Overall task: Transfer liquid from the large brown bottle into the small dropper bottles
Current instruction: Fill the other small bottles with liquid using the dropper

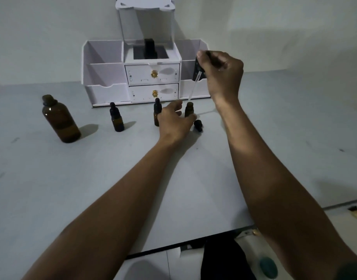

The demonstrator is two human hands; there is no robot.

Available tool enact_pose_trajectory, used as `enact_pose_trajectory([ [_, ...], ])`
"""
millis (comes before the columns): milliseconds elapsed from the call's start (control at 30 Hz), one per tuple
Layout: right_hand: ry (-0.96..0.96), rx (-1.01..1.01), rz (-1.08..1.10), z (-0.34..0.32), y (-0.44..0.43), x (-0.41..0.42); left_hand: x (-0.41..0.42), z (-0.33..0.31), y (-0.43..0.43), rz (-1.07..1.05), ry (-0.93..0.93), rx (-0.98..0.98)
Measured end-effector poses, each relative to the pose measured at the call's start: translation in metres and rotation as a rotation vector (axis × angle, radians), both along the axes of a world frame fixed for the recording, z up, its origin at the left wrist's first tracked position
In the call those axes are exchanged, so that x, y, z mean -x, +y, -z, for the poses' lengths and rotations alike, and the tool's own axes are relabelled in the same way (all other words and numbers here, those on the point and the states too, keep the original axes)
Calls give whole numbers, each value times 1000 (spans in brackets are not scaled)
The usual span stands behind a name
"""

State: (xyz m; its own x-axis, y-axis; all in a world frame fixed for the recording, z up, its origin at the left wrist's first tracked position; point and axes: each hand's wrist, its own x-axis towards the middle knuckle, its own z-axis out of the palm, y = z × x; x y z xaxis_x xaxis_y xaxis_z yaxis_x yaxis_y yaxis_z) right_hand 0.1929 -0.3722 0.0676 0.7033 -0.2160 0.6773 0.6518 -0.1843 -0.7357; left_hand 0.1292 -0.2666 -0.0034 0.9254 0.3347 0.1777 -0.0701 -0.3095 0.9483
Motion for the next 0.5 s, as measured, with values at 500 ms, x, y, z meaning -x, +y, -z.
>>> enact_pose_trajectory([
  [500,31,102,24,11,9,0,-4,4,4,-1,-69,-47],
])
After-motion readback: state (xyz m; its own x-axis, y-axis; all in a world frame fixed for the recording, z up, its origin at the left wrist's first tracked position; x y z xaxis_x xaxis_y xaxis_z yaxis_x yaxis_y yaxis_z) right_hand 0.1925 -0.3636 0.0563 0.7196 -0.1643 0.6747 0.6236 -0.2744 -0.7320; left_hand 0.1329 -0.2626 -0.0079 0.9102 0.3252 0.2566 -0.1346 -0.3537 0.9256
